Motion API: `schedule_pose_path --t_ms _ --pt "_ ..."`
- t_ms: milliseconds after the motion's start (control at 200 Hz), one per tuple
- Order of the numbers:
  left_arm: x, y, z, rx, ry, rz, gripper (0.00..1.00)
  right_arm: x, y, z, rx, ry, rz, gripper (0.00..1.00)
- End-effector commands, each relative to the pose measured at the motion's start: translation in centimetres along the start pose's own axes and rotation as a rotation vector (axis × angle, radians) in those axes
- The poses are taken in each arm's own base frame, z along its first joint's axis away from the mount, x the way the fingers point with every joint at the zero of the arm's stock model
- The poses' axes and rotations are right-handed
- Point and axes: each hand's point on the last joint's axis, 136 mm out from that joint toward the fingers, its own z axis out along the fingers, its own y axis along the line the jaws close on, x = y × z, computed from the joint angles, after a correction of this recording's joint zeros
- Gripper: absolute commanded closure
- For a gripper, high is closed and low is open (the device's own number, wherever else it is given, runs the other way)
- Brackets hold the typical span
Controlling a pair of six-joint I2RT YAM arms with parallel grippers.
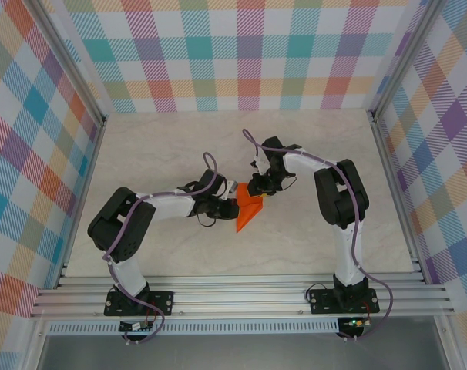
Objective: Fold a paper plane with a square sheet of paper (pick it up from the middle)
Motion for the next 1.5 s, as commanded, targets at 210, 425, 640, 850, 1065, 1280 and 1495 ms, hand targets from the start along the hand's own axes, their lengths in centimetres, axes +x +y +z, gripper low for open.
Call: schedule_pose_path --t_ms 210,425,640,850,1065,1280,1495 --pt "-0.7 0.7 1.0 0.005 0.014 0.017 0.95 0.8 -1.0 1.4 0.007 0.046 0.033 0.69" --pt "-0.1 1.4 0.9 -0.028 0.026 0.021 0.95 0.7 -0.9 0.9 0.014 0.033 0.032 0.69" --pt "0.0 1.3 0.9 -0.023 0.035 0.025 0.95 -0.6 1.4 -2.8 -0.017 -0.078 0.026 0.67" --pt "0.1 1.5 1.0 -0.026 0.037 0.023 0.95 1.0 3.0 -5.7 -0.087 -0.194 0.110 0.73" --pt "0.0 1.2 1.1 -0.013 0.037 0.023 0.95 4.3 6.0 -3.3 -0.293 -0.160 0.181 0.83" --pt "0.3 1.3 1.1 -0.014 0.049 0.025 0.95 4.5 6.9 -0.5 -0.313 -0.114 0.214 0.85" --pt "0.3 1.3 1.1 -0.013 0.050 0.023 0.95 5.0 5.7 1.3 -0.278 -0.084 0.256 0.85"
